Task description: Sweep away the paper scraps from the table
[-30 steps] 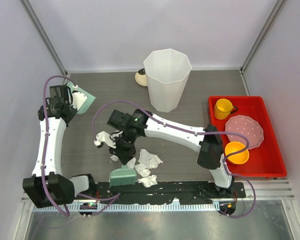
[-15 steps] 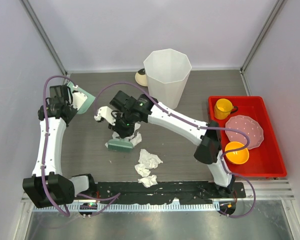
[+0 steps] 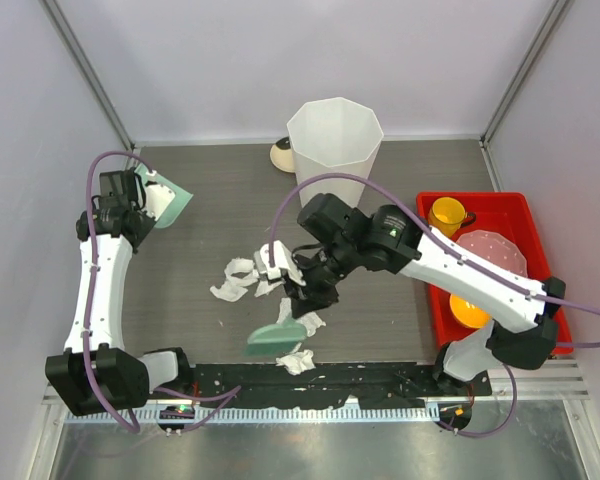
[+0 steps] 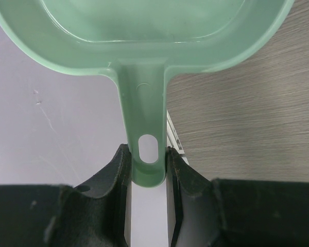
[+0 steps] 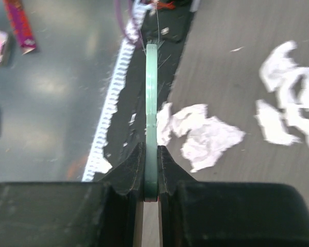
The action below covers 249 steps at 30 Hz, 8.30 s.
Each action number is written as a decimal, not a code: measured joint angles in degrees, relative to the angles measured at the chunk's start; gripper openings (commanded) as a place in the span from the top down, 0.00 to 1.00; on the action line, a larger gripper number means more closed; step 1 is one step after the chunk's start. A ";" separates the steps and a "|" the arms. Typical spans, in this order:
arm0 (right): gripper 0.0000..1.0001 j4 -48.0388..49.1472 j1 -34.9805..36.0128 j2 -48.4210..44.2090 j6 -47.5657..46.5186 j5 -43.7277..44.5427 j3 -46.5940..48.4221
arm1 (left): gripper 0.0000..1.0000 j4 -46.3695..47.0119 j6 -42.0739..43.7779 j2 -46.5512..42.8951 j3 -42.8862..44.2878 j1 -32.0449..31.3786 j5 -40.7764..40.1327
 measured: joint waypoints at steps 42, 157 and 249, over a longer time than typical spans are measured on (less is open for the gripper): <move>0.99 -3.34 -2.56 28.81 2.36 37.83 15.98 | 1.00 0.09 1.36 0.72 -2.67 0.00 1.42; 0.99 25.49 -7.34 38.51 38.14 24.61 22.45 | 1.00 8.35 22.21 9.68 -25.64 1.22 8.37; 0.99 34.07 -16.98 -23.47 25.92 2.40 -39.98 | 1.00 26.34 25.83 41.99 51.80 -47.19 -31.69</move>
